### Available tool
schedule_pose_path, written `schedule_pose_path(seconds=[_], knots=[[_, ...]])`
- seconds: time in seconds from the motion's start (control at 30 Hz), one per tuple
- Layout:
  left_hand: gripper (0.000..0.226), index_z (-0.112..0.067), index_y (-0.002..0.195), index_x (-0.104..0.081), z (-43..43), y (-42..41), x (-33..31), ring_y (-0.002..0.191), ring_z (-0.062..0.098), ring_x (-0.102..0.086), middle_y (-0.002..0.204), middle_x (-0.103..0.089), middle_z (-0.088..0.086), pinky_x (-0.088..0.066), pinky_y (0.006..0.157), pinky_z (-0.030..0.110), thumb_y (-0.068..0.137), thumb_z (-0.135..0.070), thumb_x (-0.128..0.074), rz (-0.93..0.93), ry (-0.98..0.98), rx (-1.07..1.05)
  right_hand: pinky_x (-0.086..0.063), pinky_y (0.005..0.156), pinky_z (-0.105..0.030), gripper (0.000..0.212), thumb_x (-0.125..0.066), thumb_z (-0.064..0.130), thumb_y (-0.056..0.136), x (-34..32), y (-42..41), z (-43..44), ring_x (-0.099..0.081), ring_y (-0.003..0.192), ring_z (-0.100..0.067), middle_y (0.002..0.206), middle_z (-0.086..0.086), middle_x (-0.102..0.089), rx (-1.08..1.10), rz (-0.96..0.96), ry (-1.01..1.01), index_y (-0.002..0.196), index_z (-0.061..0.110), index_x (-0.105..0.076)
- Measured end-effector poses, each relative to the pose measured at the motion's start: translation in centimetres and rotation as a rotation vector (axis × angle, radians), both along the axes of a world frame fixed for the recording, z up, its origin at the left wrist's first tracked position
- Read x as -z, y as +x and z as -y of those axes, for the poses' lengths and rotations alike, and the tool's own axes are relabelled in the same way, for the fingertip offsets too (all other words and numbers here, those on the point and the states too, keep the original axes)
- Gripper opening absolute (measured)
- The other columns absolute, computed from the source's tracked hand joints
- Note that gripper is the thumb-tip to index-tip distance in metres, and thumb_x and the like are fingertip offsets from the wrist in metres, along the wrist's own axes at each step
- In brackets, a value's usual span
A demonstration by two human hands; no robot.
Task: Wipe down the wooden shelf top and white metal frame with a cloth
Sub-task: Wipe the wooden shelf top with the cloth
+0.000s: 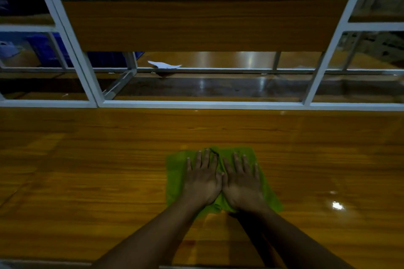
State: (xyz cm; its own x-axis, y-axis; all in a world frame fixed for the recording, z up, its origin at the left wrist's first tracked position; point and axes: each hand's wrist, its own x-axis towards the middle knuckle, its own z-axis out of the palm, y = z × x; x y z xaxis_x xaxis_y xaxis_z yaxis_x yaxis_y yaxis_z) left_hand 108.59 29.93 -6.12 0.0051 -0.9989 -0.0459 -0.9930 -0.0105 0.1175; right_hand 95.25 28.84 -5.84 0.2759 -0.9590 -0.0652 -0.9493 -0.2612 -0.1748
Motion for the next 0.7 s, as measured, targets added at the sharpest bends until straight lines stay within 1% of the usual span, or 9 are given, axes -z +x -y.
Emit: schedule_pose_path(seconds=[0.1,0.17,0.3,0.43,0.57,0.7], knots=[[0.065,-0.023,0.158,0.002,1.7,-2.3,-0.3,0.151,0.027,0.014,0.164,0.016,0.004,0.008,0.119,0.054,0.099,-0.050,-0.005,0.000,0.052,0.025,0.009,0.120,-0.052,0.058,-0.009,0.053,0.102,0.0,-2.2,1.0,0.017,0.150,-0.024,0.164,0.000,0.016,0.037,-0.014,0.002,0.156,0.038,0.007],[0.062,-0.023,0.158,0.003,3.0,-3.3,-0.4,0.150,0.026,0.016,0.163,0.017,0.004,0.009,0.119,0.055,0.102,-0.048,-0.011,-0.007,0.061,0.040,0.008,0.120,-0.052,0.058,-0.010,0.052,0.102,-0.1,-3.1,2.3,0.016,0.151,-0.023,0.164,0.000,0.016,0.060,-0.028,0.008,0.156,0.037,0.006],[0.062,-0.025,0.158,-0.002,6.1,-4.1,0.1,0.151,0.025,0.014,0.165,0.012,0.003,0.008,0.119,0.055,0.102,-0.049,-0.013,-0.056,0.026,0.070,0.005,0.120,-0.053,0.059,-0.012,0.053,0.103,-0.2,-3.7,5.7,0.016,0.151,-0.024,0.164,0.000,0.016,0.097,-0.061,0.020,0.156,0.036,0.006],[0.061,-0.025,0.158,-0.004,9.3,-3.6,-0.2,0.151,0.025,0.011,0.165,0.009,0.003,0.006,0.120,0.054,0.103,-0.049,-0.011,-0.055,-0.003,0.110,0.004,0.120,-0.056,0.060,-0.010,0.054,0.102,-0.1,-3.4,8.6,0.014,0.151,-0.028,0.165,-0.004,0.014,0.110,-0.064,0.012,0.157,0.034,0.005],[0.059,-0.028,0.158,-0.004,12.2,-1.9,-0.1,0.152,0.023,0.009,0.165,0.009,0.001,0.006,0.120,0.052,0.103,-0.048,-0.012,-0.048,0.000,0.112,0.003,0.119,-0.058,0.061,-0.011,0.054,0.102,-0.2,-1.7,11.2,0.012,0.151,-0.030,0.165,-0.006,0.011,0.123,-0.067,0.012,0.158,0.032,0.002],[0.058,-0.029,0.158,-0.002,13.5,0.8,-0.3,0.152,0.023,0.010,0.165,0.010,0.000,0.006,0.120,0.052,0.104,-0.048,-0.011,-0.043,0.003,0.085,0.005,0.118,-0.060,0.063,-0.011,0.056,0.101,-0.3,1.0,12.8,0.012,0.151,-0.032,0.165,-0.008,0.011,0.115,-0.079,0.013,0.157,0.033,0.004]])
